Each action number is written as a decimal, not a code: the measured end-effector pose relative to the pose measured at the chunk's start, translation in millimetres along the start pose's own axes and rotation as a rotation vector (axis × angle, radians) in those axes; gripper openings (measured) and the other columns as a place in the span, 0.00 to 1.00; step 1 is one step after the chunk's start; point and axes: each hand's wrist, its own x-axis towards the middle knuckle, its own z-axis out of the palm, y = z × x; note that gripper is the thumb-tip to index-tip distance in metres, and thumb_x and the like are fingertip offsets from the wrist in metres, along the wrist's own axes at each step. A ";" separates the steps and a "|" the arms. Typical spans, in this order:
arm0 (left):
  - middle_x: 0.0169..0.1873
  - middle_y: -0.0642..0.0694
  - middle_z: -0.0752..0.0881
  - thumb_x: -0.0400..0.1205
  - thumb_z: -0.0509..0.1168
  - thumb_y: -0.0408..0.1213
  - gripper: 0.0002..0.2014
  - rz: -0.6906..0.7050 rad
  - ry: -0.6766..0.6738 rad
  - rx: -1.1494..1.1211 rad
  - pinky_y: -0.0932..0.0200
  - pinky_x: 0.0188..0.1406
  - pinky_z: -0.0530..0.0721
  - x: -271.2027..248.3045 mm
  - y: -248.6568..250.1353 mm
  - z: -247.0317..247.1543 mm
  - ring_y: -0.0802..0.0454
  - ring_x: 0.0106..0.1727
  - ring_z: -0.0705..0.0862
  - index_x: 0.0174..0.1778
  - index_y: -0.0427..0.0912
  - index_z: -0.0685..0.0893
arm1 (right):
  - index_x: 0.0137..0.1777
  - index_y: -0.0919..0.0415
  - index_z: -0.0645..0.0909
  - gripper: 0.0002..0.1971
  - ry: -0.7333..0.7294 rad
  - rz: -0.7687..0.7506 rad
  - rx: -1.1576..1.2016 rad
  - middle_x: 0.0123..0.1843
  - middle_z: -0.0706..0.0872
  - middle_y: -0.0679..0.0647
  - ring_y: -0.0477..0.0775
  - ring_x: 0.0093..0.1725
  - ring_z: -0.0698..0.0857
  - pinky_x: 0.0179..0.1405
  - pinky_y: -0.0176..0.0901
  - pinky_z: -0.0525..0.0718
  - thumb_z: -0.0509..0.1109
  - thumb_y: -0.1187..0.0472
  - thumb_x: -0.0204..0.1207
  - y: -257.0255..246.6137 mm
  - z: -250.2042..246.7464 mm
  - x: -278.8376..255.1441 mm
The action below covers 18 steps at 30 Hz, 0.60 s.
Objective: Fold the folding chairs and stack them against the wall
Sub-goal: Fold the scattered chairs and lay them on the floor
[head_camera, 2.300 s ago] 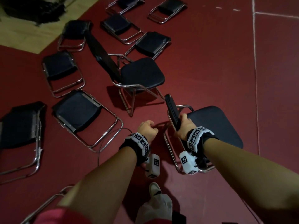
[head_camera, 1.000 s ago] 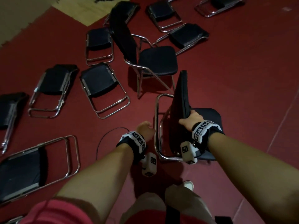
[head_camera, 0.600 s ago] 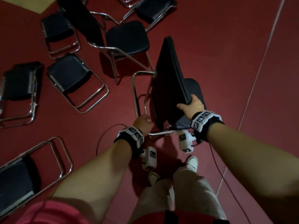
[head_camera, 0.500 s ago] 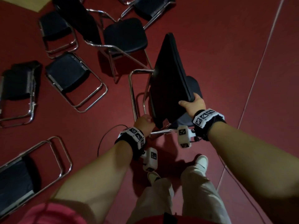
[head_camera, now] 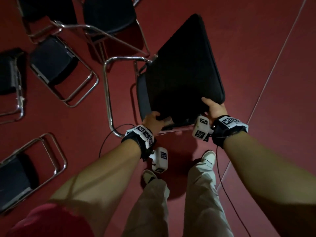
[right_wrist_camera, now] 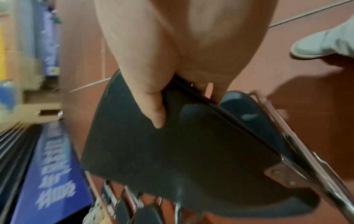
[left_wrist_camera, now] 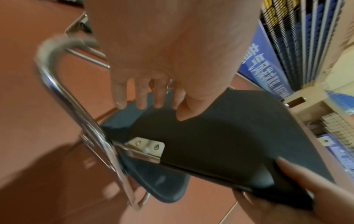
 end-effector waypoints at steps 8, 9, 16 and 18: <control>0.69 0.40 0.81 0.79 0.71 0.38 0.25 -0.138 0.069 0.026 0.60 0.67 0.78 74.8 15.6 102.7 0.44 0.68 0.82 0.74 0.47 0.80 | 0.68 0.62 0.78 0.25 0.122 0.167 0.028 0.55 0.90 0.60 0.58 0.46 0.91 0.36 0.49 0.88 0.79 0.66 0.71 9.1 -64.8 111.8; 0.69 0.40 0.81 0.79 0.71 0.36 0.25 -0.146 0.068 0.029 0.58 0.69 0.78 79.9 15.8 111.5 0.43 0.67 0.82 0.73 0.47 0.80 | 0.68 0.62 0.79 0.25 0.131 0.189 0.018 0.52 0.90 0.59 0.57 0.45 0.91 0.36 0.49 0.88 0.79 0.66 0.71 12.8 -71.0 124.6; 0.78 0.42 0.73 0.83 0.69 0.44 0.24 -0.142 0.038 0.126 0.59 0.75 0.73 127.1 8.7 173.5 0.44 0.74 0.77 0.76 0.48 0.78 | 0.68 0.64 0.80 0.39 0.142 0.359 -0.024 0.42 0.91 0.63 0.61 0.29 0.88 0.31 0.55 0.87 0.83 0.53 0.55 42.1 -99.4 212.8; 0.83 0.42 0.65 0.86 0.65 0.44 0.24 -0.137 0.008 0.164 0.64 0.75 0.67 138.6 3.8 185.3 0.45 0.79 0.73 0.79 0.48 0.76 | 0.68 0.62 0.79 0.43 0.154 0.373 0.002 0.45 0.91 0.63 0.62 0.32 0.89 0.35 0.60 0.87 0.83 0.52 0.49 57.8 -108.2 237.3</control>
